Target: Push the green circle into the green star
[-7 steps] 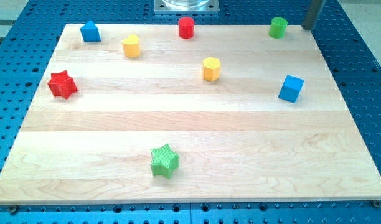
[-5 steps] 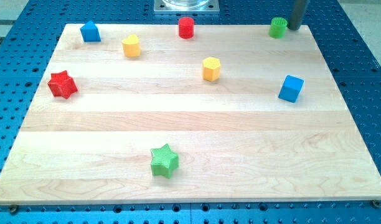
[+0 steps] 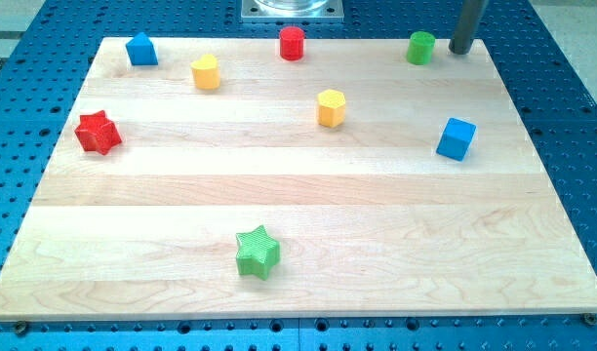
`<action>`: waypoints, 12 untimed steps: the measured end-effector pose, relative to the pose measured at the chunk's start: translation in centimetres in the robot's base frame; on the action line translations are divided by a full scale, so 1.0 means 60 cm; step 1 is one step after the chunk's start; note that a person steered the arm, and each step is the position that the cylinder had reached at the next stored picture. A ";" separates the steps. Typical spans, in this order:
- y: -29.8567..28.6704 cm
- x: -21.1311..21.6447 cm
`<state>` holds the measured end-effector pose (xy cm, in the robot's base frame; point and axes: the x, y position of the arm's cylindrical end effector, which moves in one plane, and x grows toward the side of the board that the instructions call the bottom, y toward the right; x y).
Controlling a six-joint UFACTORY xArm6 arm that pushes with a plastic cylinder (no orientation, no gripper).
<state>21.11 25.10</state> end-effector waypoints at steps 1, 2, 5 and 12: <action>-0.012 -0.012; -0.012 -0.012; -0.070 0.016; -0.436 0.271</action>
<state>37.39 -1.08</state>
